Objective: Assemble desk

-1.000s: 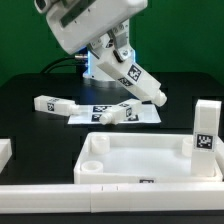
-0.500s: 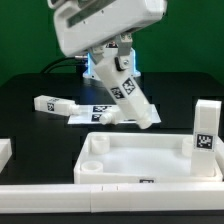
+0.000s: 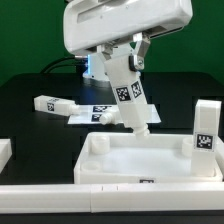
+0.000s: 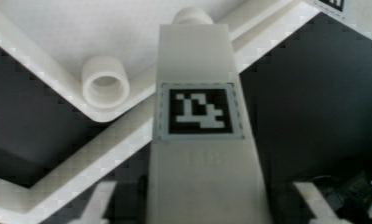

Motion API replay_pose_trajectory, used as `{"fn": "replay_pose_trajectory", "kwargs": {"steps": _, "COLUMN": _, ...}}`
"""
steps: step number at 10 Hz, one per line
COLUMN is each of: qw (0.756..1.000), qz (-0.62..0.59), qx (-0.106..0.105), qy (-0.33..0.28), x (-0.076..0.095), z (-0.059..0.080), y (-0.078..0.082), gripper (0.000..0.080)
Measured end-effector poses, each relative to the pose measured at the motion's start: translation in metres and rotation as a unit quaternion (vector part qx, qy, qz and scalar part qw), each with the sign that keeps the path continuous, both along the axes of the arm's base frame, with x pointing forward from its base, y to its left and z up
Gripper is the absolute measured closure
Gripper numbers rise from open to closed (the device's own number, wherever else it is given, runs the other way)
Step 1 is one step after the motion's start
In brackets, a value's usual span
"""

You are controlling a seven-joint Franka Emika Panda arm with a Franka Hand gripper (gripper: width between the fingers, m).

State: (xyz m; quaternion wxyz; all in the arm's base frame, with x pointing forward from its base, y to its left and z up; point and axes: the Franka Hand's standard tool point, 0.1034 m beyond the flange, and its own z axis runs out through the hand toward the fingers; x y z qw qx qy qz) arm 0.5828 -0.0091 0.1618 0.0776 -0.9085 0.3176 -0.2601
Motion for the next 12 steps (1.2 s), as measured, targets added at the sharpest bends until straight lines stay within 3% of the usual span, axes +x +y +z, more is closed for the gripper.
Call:
{"fn": "replay_pose_trajectory", "kwargs": {"steps": 1, "qw": 0.999, "qz": -0.003, "qx": -0.016, "qy": -0.027, "x": 0.002, "z": 0.001, "y": 0.002, "gripper": 0.0514}}
{"fn": "replay_pose_trajectory", "kwargs": {"steps": 3, "qw": 0.995, "qz": 0.048, "qx": -0.071, "qy": -0.044, "x": 0.013, "z": 0.008, "y": -0.010, "gripper": 0.0514}}
{"fn": "replay_pose_trajectory", "kwargs": {"steps": 4, "qw": 0.993, "qz": 0.057, "qx": -0.093, "qy": -0.054, "x": 0.014, "z": 0.001, "y": -0.011, "gripper": 0.0514}}
{"fn": "replay_pose_trajectory", "kwargs": {"steps": 8, "qw": 0.994, "qz": 0.057, "qx": -0.087, "qy": -0.043, "x": 0.011, "z": -0.003, "y": -0.013, "gripper": 0.0514}}
{"fn": "replay_pose_trajectory", "kwargs": {"steps": 9, "qw": 0.990, "qz": 0.088, "qx": -0.105, "qy": -0.023, "x": 0.008, "z": -0.005, "y": -0.031, "gripper": 0.0514}}
{"fn": "replay_pose_trajectory", "kwargs": {"steps": 10, "qw": 0.994, "qz": 0.082, "qx": -0.072, "qy": 0.025, "x": -0.002, "z": -0.014, "y": -0.046, "gripper": 0.0514}}
{"fn": "replay_pose_trajectory", "kwargs": {"steps": 11, "qw": 0.994, "qz": 0.083, "qx": -0.051, "qy": 0.047, "x": -0.001, "z": -0.013, "y": -0.046, "gripper": 0.0514}}
{"fn": "replay_pose_trajectory", "kwargs": {"steps": 12, "qw": 0.994, "qz": 0.084, "qx": -0.055, "qy": 0.044, "x": -0.001, "z": -0.013, "y": -0.045, "gripper": 0.0514}}
